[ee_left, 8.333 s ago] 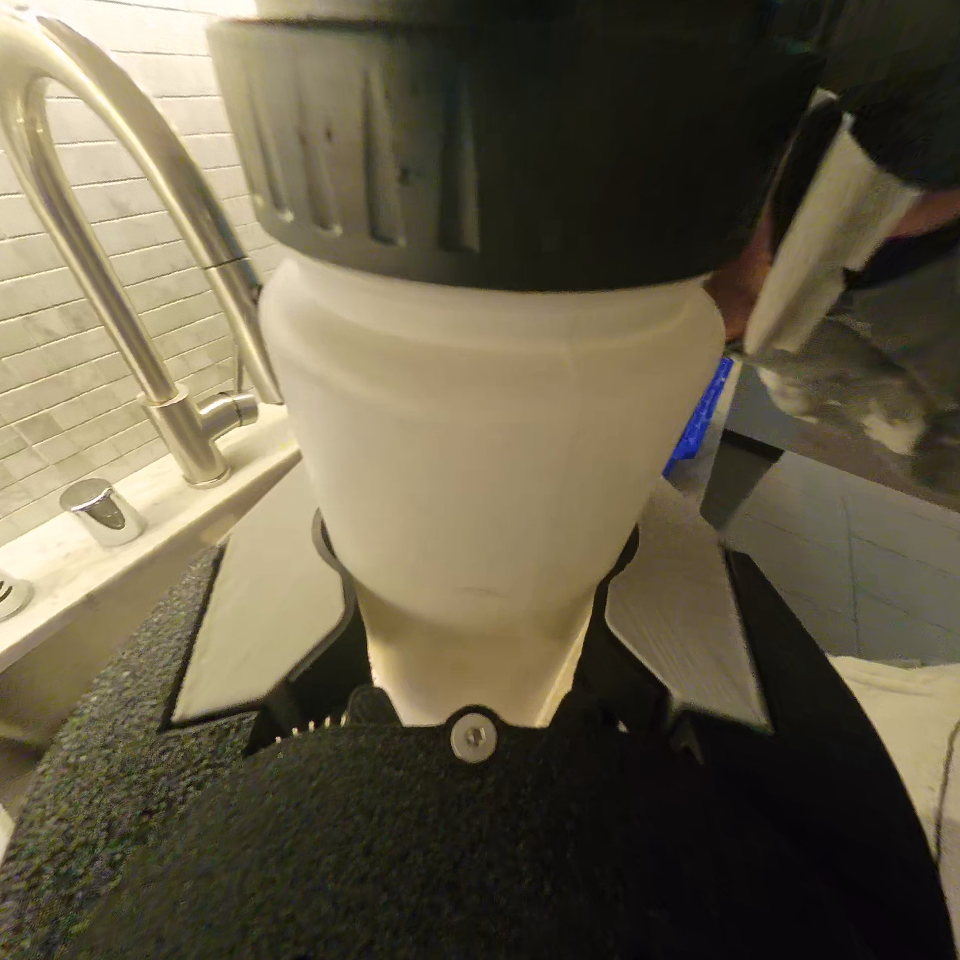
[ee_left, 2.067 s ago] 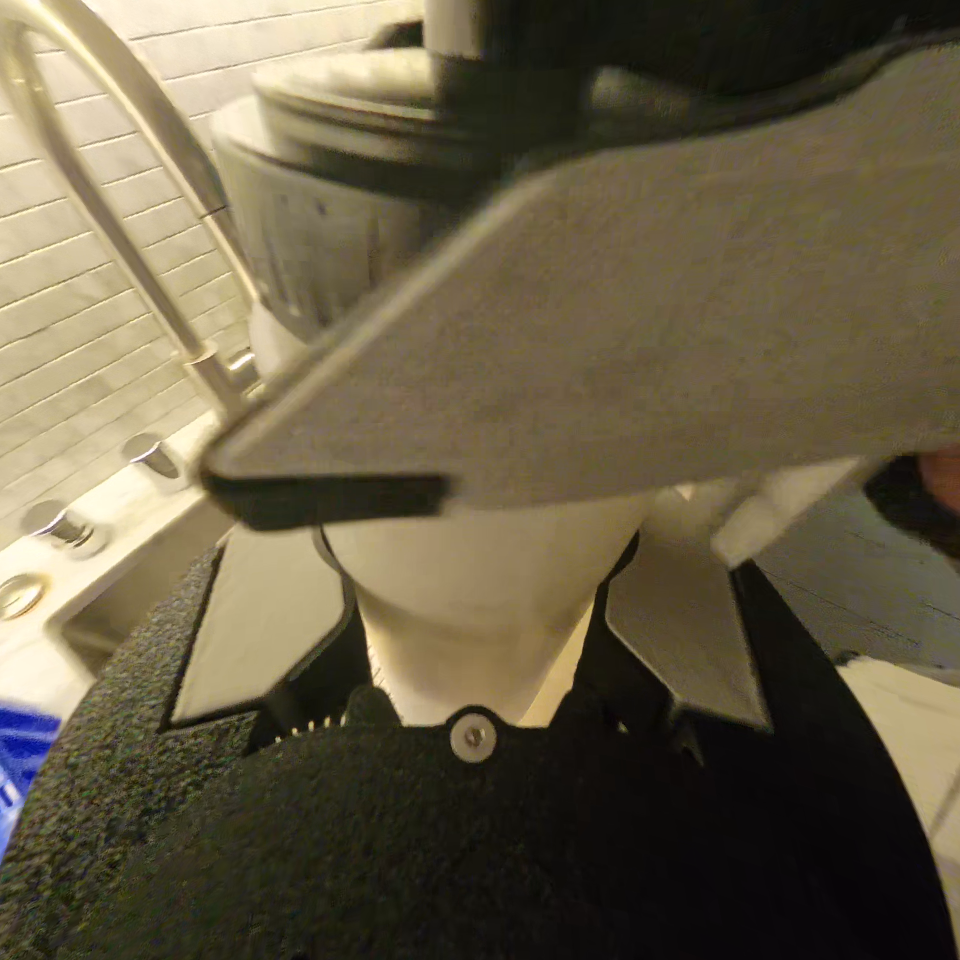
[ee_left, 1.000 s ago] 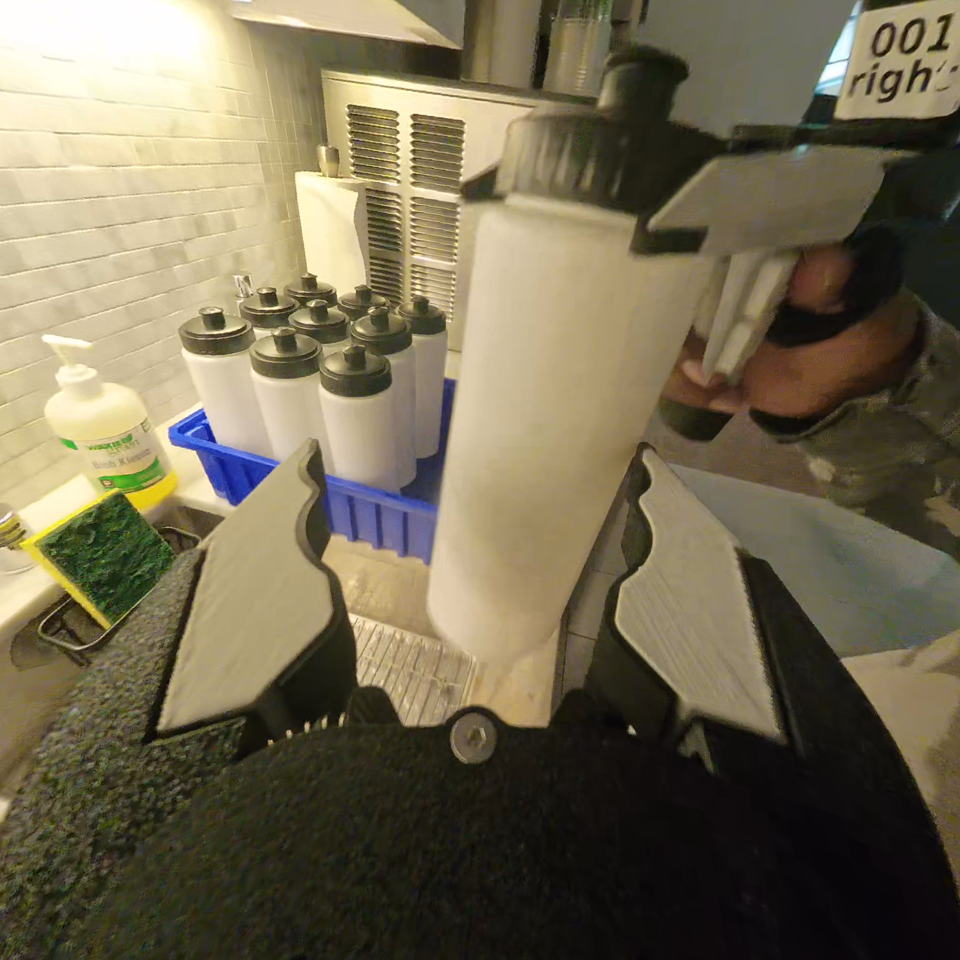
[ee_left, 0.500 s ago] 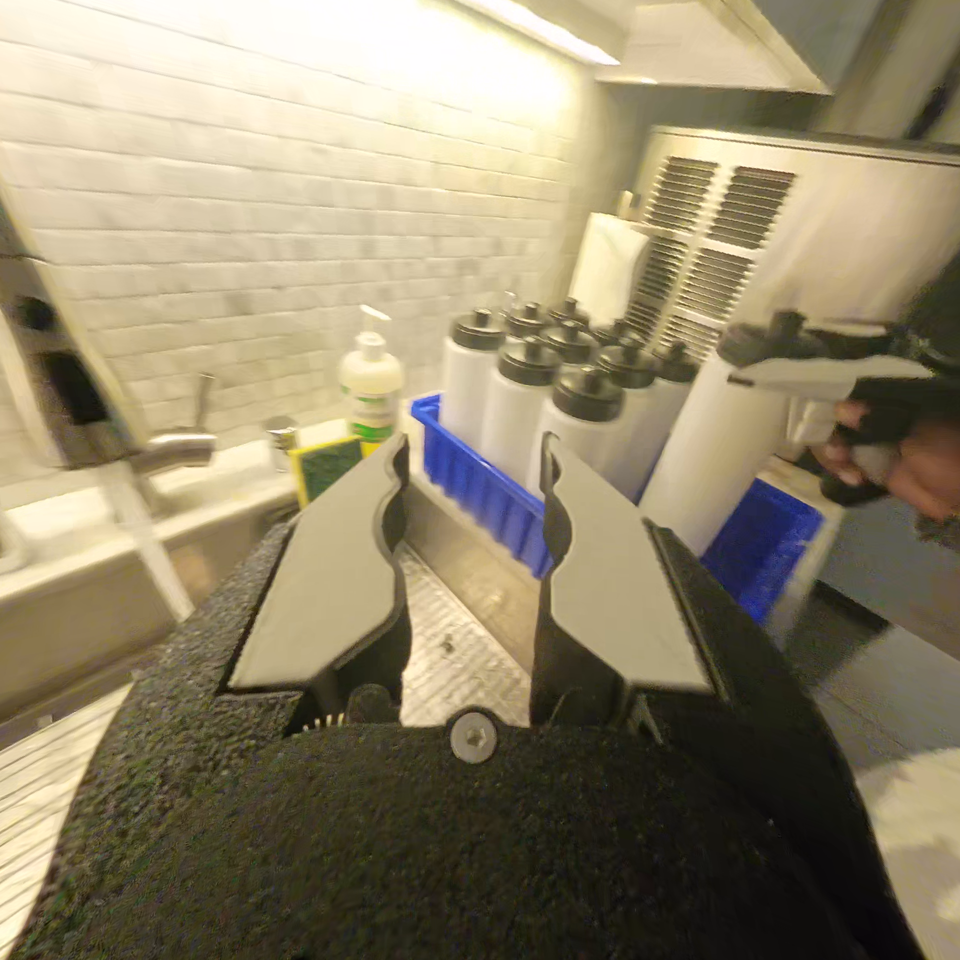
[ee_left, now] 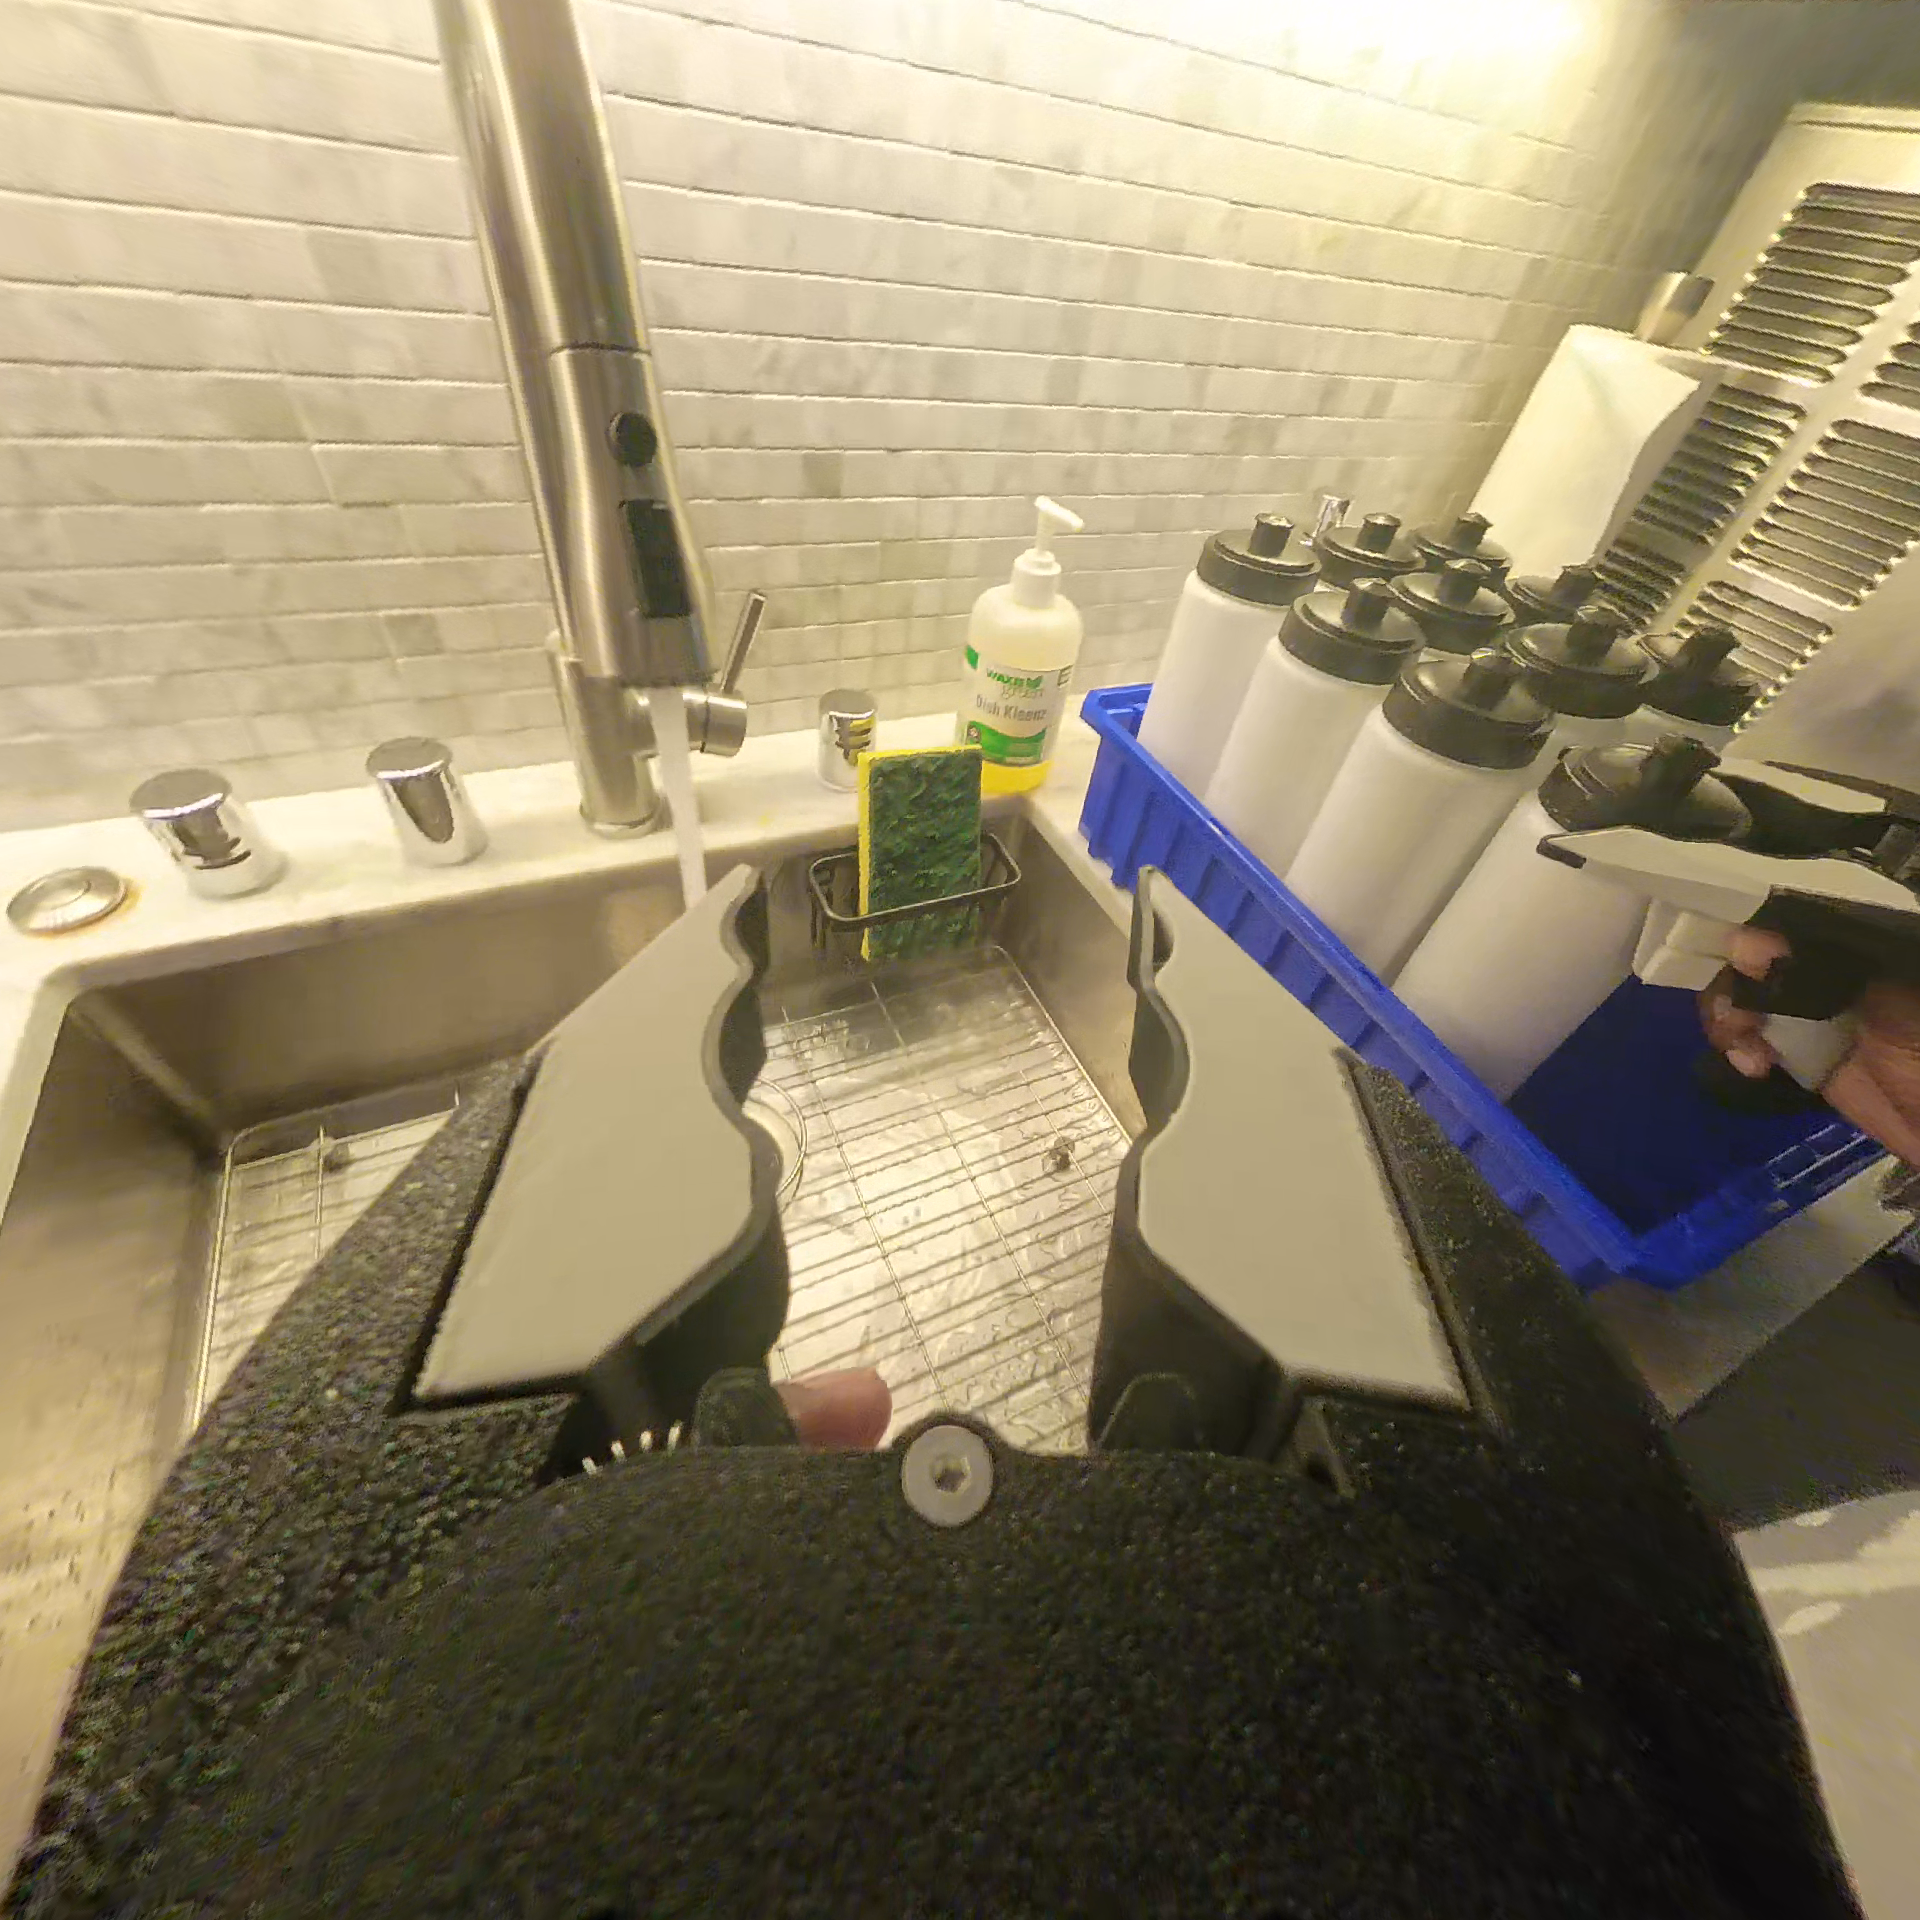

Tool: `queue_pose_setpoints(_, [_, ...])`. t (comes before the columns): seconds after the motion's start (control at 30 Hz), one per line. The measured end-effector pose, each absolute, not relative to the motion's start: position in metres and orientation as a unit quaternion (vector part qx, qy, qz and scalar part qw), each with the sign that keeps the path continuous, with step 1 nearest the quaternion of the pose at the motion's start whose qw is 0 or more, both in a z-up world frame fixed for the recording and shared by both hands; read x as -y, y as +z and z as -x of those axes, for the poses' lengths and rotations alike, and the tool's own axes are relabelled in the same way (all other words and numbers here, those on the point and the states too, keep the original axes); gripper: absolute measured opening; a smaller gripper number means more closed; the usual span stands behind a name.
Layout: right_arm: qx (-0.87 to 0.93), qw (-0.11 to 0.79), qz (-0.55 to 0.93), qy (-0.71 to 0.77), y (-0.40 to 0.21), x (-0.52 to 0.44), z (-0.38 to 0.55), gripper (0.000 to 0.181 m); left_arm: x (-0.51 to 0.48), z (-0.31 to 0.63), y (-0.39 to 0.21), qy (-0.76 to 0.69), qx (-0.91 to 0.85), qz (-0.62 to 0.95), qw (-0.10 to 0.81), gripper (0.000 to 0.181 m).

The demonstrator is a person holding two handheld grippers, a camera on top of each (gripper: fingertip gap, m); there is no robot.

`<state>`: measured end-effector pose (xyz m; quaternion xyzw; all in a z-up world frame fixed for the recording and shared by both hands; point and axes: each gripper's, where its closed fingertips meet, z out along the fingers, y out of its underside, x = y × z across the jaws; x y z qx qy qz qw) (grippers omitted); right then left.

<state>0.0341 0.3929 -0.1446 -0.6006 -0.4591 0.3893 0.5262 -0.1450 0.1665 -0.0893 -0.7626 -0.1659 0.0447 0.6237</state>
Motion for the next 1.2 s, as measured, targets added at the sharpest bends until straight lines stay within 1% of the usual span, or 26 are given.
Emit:
queue_pose_setpoints(0.07, [0.464, 0.523, 0.605, 0.382, -0.145, -0.392, -0.036, 0.078, -0.157, 0.151, -0.092, 0.051, 0.182, 0.761, 0.62, 0.071])
queue_pose_setpoints(0.13, [0.467, 0.528, 0.603, 0.373, -0.138, -0.391, -0.039, 0.082, -0.147, 0.158, -0.095, 0.06, 0.19, 0.763, 0.616, 0.071])
queue_pose_setpoints(0.37, [0.445, 0.567, 0.575, 0.387, -0.068, -0.363, -0.045, 0.081, -0.113, 0.188, -0.106, 0.088, 0.216, 0.766, 0.599, 0.079])
queue_pose_setpoints(0.47, [0.434, 0.563, 0.569, 0.413, -0.055, -0.33, -0.024, 0.077, -0.103, 0.2, -0.11, 0.09, 0.215, 0.765, 0.6, 0.08])
queue_pose_setpoints(0.63, [0.399, 0.546, 0.603, 0.424, -0.076, -0.283, 0.024, 0.075, -0.082, 0.231, -0.12, 0.088, 0.206, 0.772, 0.594, 0.083])
queue_pose_setpoints(0.73, [0.358, 0.559, 0.624, 0.412, -0.086, -0.264, 0.045, 0.07, -0.064, 0.256, -0.121, 0.079, 0.205, 0.771, 0.597, 0.091])
queue_pose_setpoints(0.97, [0.335, 0.548, 0.671, 0.372, -0.12, -0.219, 0.077, 0.07, -0.018, 0.307, -0.135, 0.058, 0.202, 0.774, 0.598, 0.091])
queue_pose_setpoints(1.1, [0.335, 0.543, 0.68, 0.361, -0.129, -0.228, 0.096, 0.067, -0.003, 0.32, -0.142, 0.052, 0.201, 0.779, 0.592, 0.091])
queue_pose_setpoints(1.2, [0.348, 0.541, 0.676, 0.359, -0.136, -0.262, 0.127, 0.06, 0.005, 0.324, -0.137, 0.057, 0.207, 0.774, 0.596, 0.091])
